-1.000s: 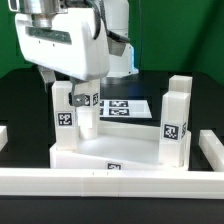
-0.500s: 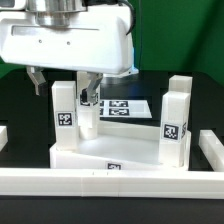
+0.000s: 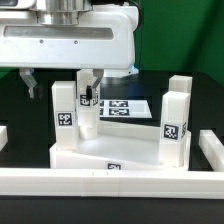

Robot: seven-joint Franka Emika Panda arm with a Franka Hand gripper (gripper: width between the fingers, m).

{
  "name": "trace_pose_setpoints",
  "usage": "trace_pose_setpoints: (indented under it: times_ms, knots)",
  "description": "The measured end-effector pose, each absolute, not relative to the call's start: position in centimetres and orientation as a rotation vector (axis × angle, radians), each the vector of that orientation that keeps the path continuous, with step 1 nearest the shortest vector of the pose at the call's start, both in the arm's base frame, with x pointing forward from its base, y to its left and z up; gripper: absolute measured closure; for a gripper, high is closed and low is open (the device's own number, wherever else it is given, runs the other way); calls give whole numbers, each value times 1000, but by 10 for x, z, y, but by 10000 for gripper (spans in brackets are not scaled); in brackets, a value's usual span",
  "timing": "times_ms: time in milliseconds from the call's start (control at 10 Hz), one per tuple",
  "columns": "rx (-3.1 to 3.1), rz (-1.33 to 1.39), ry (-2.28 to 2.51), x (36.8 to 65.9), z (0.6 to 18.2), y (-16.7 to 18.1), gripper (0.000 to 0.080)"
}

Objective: Assemble desk

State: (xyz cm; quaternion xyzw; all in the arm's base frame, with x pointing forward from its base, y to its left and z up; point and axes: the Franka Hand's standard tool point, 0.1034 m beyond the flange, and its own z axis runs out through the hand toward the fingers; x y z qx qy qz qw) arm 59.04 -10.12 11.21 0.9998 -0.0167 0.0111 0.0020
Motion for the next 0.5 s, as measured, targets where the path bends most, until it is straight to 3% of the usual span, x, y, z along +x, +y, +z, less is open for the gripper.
trace_pose_setpoints:
  times_ms: [100, 300, 500]
  knots:
    - [3137, 34, -29, 590, 112, -102, 164]
    - [3137, 34, -40, 590, 112, -102, 514]
    - [3136, 33, -80, 590, 112, -103, 511]
